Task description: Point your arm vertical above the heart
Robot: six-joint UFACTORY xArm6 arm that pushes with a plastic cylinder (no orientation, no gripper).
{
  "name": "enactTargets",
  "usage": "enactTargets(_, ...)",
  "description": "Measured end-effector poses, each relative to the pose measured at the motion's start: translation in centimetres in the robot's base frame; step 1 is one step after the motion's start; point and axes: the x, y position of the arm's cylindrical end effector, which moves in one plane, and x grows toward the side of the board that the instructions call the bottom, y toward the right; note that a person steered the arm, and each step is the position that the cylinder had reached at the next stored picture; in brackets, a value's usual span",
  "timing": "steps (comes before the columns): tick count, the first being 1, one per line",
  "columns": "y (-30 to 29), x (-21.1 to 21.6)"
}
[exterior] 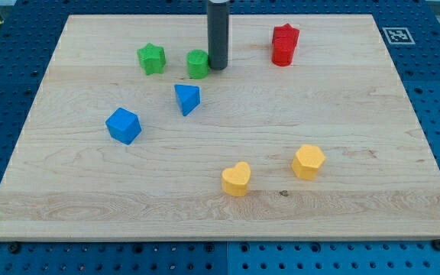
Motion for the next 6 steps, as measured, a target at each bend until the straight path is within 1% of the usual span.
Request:
enactTargets(2,-3.8,-0.5)
enactTargets(3,0.3,-0.5)
enactTargets(4,2.3,2.1)
enactTargets(5,2.3,3.9)
enactTargets(6,2.3,3.9)
